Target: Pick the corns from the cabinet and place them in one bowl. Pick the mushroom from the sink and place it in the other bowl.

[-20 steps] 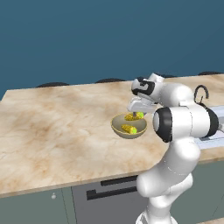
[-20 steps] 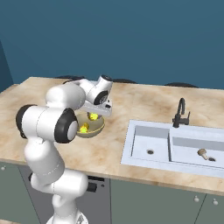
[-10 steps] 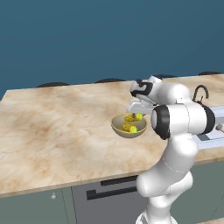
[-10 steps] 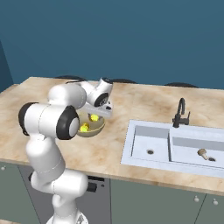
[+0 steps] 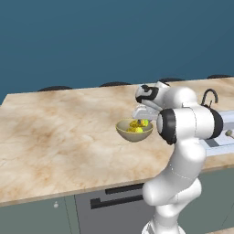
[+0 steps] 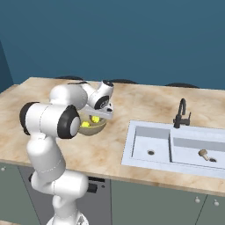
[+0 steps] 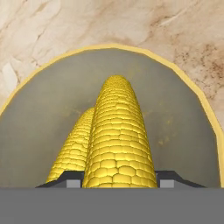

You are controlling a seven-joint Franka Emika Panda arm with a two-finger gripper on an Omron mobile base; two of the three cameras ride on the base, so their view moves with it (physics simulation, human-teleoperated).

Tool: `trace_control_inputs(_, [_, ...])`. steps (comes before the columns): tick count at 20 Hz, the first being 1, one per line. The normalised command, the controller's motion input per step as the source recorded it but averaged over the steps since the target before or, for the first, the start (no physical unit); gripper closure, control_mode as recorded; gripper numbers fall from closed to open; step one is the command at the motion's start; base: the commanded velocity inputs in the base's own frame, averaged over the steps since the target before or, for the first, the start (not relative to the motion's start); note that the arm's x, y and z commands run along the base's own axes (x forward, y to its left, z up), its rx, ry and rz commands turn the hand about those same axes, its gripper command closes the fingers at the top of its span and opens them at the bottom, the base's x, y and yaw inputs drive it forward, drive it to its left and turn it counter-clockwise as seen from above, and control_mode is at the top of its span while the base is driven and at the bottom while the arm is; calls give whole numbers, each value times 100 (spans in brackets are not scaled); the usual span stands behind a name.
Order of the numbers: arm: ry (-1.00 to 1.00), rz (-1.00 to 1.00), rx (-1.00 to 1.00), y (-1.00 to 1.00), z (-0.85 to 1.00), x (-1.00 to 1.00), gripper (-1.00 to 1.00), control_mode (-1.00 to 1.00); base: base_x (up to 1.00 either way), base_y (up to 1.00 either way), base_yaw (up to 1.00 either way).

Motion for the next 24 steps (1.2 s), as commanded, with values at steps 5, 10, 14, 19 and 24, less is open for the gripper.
trace_control_inputs(5, [-4,0,0,2,-3,-4,100,-100,0,0,0])
trace_control_inputs(10, [-5,-1,0,2,0,-13,-100,-100,0,0,0])
trace_control_inputs(14, [-2,0,0,0,0,-19,-100,-100,0,0,0])
trace_control_inputs(19, [-9,0,0,0,0,-24,-100,-100,0,0,0])
trace_control_inputs(24, [-11,0,0,0,3,-21,-100,-100,0,0,0])
